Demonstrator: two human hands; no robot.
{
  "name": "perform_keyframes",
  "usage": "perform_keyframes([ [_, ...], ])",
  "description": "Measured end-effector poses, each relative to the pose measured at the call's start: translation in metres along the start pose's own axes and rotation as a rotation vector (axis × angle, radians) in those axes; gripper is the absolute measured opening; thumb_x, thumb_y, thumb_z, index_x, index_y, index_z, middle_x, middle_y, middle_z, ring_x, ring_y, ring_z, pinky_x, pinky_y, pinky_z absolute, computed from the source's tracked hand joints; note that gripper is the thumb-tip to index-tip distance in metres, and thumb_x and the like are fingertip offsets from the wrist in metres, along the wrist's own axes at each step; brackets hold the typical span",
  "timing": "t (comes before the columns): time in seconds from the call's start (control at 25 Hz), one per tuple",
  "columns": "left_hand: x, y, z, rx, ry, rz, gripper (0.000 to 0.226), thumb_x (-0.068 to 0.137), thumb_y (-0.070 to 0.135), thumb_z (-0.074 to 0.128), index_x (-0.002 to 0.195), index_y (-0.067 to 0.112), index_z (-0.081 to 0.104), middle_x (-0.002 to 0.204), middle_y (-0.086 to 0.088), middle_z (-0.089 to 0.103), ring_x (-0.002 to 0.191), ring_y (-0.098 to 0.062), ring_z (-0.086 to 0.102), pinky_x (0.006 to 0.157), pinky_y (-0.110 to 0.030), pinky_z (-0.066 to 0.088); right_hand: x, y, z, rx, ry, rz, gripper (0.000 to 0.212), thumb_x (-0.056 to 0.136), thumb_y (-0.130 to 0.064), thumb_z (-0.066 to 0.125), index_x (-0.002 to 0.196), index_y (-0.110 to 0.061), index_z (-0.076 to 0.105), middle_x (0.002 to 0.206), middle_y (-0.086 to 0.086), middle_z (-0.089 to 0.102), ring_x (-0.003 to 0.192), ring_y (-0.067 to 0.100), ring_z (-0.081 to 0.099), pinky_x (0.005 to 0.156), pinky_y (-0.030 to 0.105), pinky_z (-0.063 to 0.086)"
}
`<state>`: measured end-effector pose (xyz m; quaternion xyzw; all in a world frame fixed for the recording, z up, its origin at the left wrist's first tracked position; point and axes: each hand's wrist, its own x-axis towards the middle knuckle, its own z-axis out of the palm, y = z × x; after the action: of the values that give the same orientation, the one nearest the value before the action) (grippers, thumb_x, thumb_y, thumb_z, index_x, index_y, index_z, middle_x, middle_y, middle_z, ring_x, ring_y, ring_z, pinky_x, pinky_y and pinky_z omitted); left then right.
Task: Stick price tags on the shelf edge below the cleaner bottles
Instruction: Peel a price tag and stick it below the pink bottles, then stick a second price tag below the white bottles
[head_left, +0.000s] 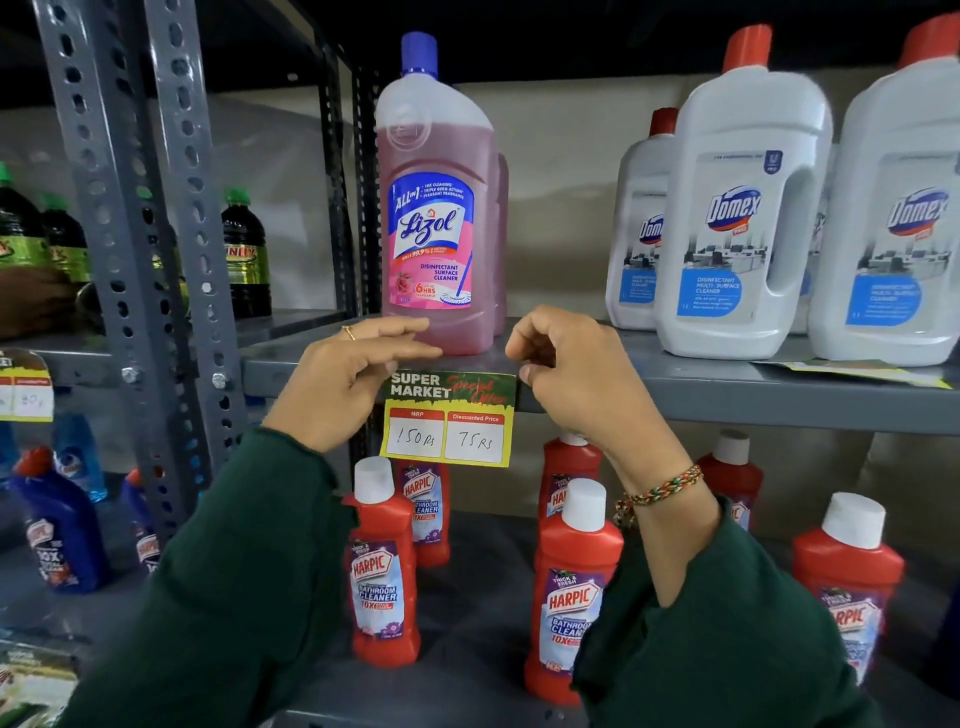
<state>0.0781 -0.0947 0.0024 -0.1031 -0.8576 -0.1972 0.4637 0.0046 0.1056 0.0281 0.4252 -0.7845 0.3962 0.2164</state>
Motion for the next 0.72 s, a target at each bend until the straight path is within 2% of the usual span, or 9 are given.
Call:
perform_keyframes([
  [0.08,0.0,0.01,0.01,0.027,0.152,0.006,0.056,0.079,-0.025,0.041,0.103,0.018,0.066,0.113,-0.004,0.063,0.107,0.008,0.049,0.095,-0.011,0.037,-0.001,0.003,-0.004,0.089,-0.008,0.01,0.034,0.077,0.014,0.052,0.078,-0.02,0.055,0.081,-0.004,0.058,0.079,0.011,0.055,0.063,0.007,0.043],
  [0.16,0.003,0.03,0.031,0.096,0.289,0.082,0.042,0.08,-0.017,0.044,0.103,0.009,0.067,0.106,-0.01,0.067,0.103,-0.011,0.056,0.094,-0.026,0.044,-0.005,0.007,-0.013,0.197,0.014,0.019,0.035,0.077,0.014,0.051,0.079,-0.021,0.057,0.077,-0.01,0.058,0.082,0.01,0.057,0.067,0.008,0.045],
  [0.28,0.021,0.072,0.074,0.171,0.327,0.199,0.029,0.084,-0.001,0.048,0.108,0.005,0.064,0.101,-0.015,0.069,0.095,-0.022,0.055,0.084,-0.037,0.046,-0.014,0.025,-0.042,0.114,0.157,0.005,0.025,0.079,0.006,0.054,0.084,-0.017,0.061,0.08,-0.009,0.06,0.08,0.008,0.056,0.069,0.004,0.042],
  [0.32,0.029,0.088,0.089,0.199,0.314,0.226,0.027,0.086,0.007,0.048,0.109,0.006,0.063,0.099,-0.015,0.07,0.092,-0.026,0.057,0.08,-0.039,0.047,-0.017,0.035,-0.057,0.045,0.242,0.005,0.021,0.079,0.004,0.054,0.086,-0.015,0.061,0.084,-0.004,0.063,0.083,0.012,0.058,0.072,0.008,0.043],
  [0.4,0.042,0.119,0.122,0.264,0.261,0.262,0.03,0.089,0.022,0.045,0.105,0.006,0.064,0.091,-0.015,0.072,0.083,-0.032,0.062,0.069,-0.042,0.052,-0.023,0.06,-0.09,-0.167,0.383,0.056,0.016,0.08,-0.002,0.053,0.091,-0.011,0.06,0.094,0.008,0.068,0.09,0.025,0.059,0.082,0.031,0.049],
  [0.44,0.046,0.134,0.139,0.295,0.214,0.263,0.033,0.09,0.028,0.043,0.1,0.007,0.066,0.087,-0.015,0.072,0.078,-0.033,0.063,0.065,-0.042,0.053,-0.026,0.072,-0.107,-0.319,0.414,0.123,0.015,0.08,-0.006,0.052,0.094,-0.009,0.059,0.097,0.013,0.068,0.094,0.033,0.057,0.082,0.039,0.049],
  [0.56,0.051,0.171,0.186,0.445,0.087,0.19,0.042,0.089,0.037,0.038,0.074,0.01,0.066,0.068,-0.011,0.07,0.065,-0.031,0.062,0.056,-0.036,0.047,-0.041,0.1,-0.148,-0.684,0.353,0.514,0.026,0.085,-0.024,0.053,0.102,-0.004,0.052,0.108,0.02,0.062,0.108,0.041,0.047,0.087,0.045,0.04],
  [0.64,0.051,0.182,0.204,0.524,0.08,0.133,0.041,0.09,0.035,0.038,0.065,0.012,0.062,0.061,-0.009,0.067,0.06,-0.029,0.059,0.055,-0.034,0.04,-0.052,0.11,-0.162,-0.68,0.25,0.679,0.044,0.085,-0.038,0.053,0.111,-0.003,0.047,0.116,0.021,0.058,0.115,0.041,0.043,0.095,0.046,0.036],
  [0.72,0.049,0.182,0.21,0.558,0.139,0.112,0.039,0.092,0.033,0.039,0.065,0.013,0.06,0.062,-0.008,0.067,0.06,-0.028,0.057,0.055,-0.035,0.036,-0.055,0.119,-0.164,-0.573,0.2,0.658,0.053,0.086,-0.041,0.052,0.118,0.0,0.041,0.119,0.023,0.058,0.115,0.044,0.047,0.099,0.047,0.039],
])
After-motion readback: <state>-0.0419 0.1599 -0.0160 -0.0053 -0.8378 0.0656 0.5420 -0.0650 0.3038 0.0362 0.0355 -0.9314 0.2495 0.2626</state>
